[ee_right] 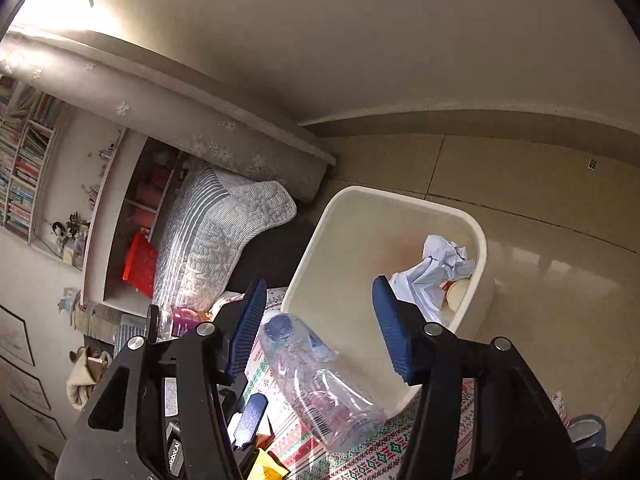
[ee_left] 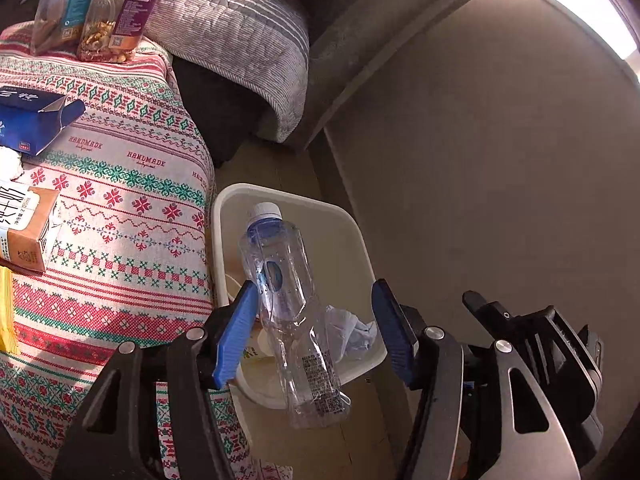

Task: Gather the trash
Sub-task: 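Carry bottle and paper over the white bin and open both grippers, then move left gripper to white tissue while right gripper approaches milk carton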

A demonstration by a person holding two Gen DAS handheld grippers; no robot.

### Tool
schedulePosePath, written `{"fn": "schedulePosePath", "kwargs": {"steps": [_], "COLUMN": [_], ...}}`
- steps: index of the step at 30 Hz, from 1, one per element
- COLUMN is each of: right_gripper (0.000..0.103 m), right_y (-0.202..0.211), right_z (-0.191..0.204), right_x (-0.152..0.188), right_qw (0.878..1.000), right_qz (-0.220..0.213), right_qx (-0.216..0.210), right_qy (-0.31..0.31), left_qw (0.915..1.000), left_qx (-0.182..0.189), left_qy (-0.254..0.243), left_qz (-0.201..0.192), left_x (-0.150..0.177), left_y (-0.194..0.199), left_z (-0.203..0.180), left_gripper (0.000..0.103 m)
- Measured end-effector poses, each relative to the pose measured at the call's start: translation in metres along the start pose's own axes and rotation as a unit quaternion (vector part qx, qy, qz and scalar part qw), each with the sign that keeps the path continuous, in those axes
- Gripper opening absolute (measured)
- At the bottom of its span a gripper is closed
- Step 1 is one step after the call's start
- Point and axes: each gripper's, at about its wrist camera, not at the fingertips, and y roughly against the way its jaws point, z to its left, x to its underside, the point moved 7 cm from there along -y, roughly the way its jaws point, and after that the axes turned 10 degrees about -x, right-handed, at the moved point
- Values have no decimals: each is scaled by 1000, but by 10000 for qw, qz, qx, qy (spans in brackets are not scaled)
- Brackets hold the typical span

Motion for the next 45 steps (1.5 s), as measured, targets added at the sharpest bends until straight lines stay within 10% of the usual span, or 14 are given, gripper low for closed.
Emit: {"fn": "schedulePosePath", "kwargs": {"steps": [13, 24, 31, 45], "right_gripper": [57, 69, 73, 82], "right_y": [-24, -52, -79, -138], "right_z": [28, 66, 90, 149], "right_x": [22, 71, 119, 222], "right_qw": [9959, 9697, 9378, 8628], "right_qz": [473, 1279, 1714, 2752], "right_qx": [137, 350, 596, 144], "right_qy": [754, 2052, 2958, 4238], "left_qw": [9945, 9553, 9237, 9183], "left_qx": [-1036, -2804, -3382, -3371], "left_qy": [119, 908, 1793, 2073], "left_qz": [99, -219, -124, 77], "left_x": [2, -50, -38, -48], "left_y": [64, 172, 204, 188], "left_z": [118, 282, 373, 411], "left_gripper": [60, 67, 68, 68]}}
